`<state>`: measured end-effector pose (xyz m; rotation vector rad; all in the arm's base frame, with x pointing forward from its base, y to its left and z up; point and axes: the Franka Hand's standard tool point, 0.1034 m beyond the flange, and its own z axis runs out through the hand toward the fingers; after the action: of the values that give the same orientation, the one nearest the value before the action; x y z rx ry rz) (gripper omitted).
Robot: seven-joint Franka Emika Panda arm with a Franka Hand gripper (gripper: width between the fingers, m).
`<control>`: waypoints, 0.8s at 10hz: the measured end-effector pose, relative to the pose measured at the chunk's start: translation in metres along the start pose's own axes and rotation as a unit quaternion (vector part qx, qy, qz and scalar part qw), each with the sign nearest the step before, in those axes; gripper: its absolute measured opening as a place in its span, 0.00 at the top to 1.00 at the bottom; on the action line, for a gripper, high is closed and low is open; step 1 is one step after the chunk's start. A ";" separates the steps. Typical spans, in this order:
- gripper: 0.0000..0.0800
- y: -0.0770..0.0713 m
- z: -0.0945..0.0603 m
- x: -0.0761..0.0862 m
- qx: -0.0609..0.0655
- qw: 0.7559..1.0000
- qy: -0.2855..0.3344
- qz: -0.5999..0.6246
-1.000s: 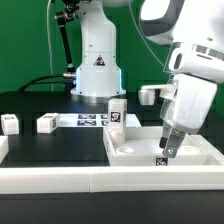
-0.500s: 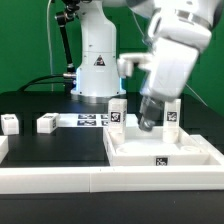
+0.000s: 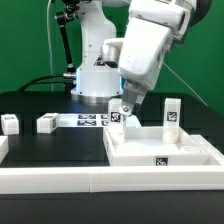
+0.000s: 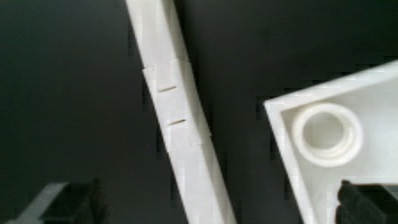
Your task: Assemble square table
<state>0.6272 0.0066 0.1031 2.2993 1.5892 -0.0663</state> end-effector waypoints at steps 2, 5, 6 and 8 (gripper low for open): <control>0.19 -0.005 0.004 -0.012 0.022 0.994 0.000 0.108; 0.19 -0.009 0.009 -0.037 0.046 0.970 -0.018 0.237; 0.19 -0.009 0.009 -0.034 0.045 0.963 -0.018 0.265; 0.19 -0.010 0.010 -0.034 0.045 0.946 -0.021 0.321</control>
Offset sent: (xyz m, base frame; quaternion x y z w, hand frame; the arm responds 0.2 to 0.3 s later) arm -0.0328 -0.0349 0.0026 0.0523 -0.0381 0.1989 0.9779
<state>0.6070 -0.0235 0.0994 2.7447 0.7641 -0.0250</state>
